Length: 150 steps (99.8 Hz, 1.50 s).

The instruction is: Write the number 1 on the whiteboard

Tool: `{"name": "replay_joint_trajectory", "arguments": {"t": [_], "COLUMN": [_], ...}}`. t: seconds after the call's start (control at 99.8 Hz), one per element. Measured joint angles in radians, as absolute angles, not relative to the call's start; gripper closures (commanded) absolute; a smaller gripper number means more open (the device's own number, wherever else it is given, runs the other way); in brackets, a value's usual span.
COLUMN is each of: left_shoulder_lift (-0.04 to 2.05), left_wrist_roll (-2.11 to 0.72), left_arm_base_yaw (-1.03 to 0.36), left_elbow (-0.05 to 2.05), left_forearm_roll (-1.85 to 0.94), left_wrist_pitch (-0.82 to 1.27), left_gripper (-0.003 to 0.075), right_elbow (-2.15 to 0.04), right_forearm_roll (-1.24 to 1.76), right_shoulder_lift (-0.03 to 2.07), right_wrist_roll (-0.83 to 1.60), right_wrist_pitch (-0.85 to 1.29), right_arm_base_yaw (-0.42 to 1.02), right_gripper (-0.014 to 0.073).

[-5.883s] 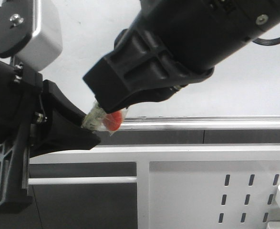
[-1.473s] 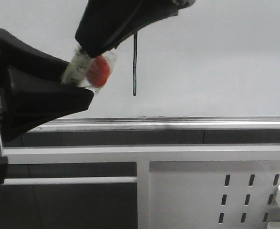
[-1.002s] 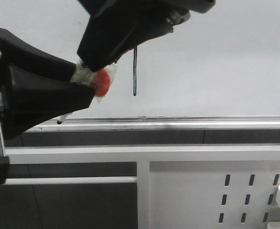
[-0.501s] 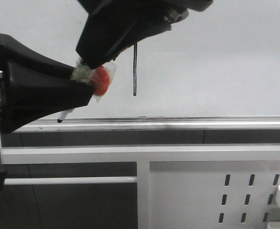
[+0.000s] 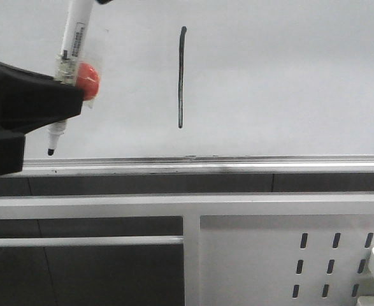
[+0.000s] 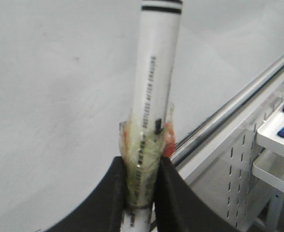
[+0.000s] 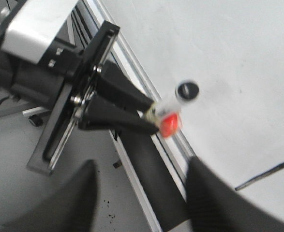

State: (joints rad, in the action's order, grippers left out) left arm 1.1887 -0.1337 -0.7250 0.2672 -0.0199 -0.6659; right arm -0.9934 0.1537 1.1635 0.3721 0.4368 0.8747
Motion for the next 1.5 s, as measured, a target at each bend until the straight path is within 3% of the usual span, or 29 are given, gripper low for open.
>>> {"name": "replay_joint_trajectory", "arguments": {"t": [0.04, 0.621, 1.343, 1.413, 1.503], "left_shoulder_lift": [1.189, 1.477, 1.549, 1.549, 1.549], "left_wrist_roll": [-0.134, 0.049, 0.058, 0.058, 0.058], "left_arm_base_yaw": [-0.725, -0.725, -0.725, -0.725, -0.725], "left_elbow": [0.258, 0.224, 0.256, 0.256, 0.256], "left_forearm_roll": [-0.043, -0.214, -0.293, -0.293, -0.293], "left_wrist_pitch": [-0.683, -1.117, -1.131, -1.131, -1.131], "left_gripper": [0.074, 0.074, 0.0738, 0.0714, 0.0608], "right_elbow": [-0.993, -0.993, -0.993, -0.993, -0.993], "right_forearm_roll": [0.154, 0.16, 0.16, 0.16, 0.16], "right_shoulder_lift": [1.151, 1.115, 1.115, 1.115, 1.115], "right_wrist_roll": [0.372, 0.368, 0.366, 0.366, 0.366], "right_wrist_pitch": [0.456, 0.576, 0.578, 0.578, 0.578], "right_arm_base_yaw": [0.875, 0.875, 0.875, 0.875, 0.875], "right_gripper": [0.0669, 0.0652, 0.0652, 0.0652, 0.0652]}}
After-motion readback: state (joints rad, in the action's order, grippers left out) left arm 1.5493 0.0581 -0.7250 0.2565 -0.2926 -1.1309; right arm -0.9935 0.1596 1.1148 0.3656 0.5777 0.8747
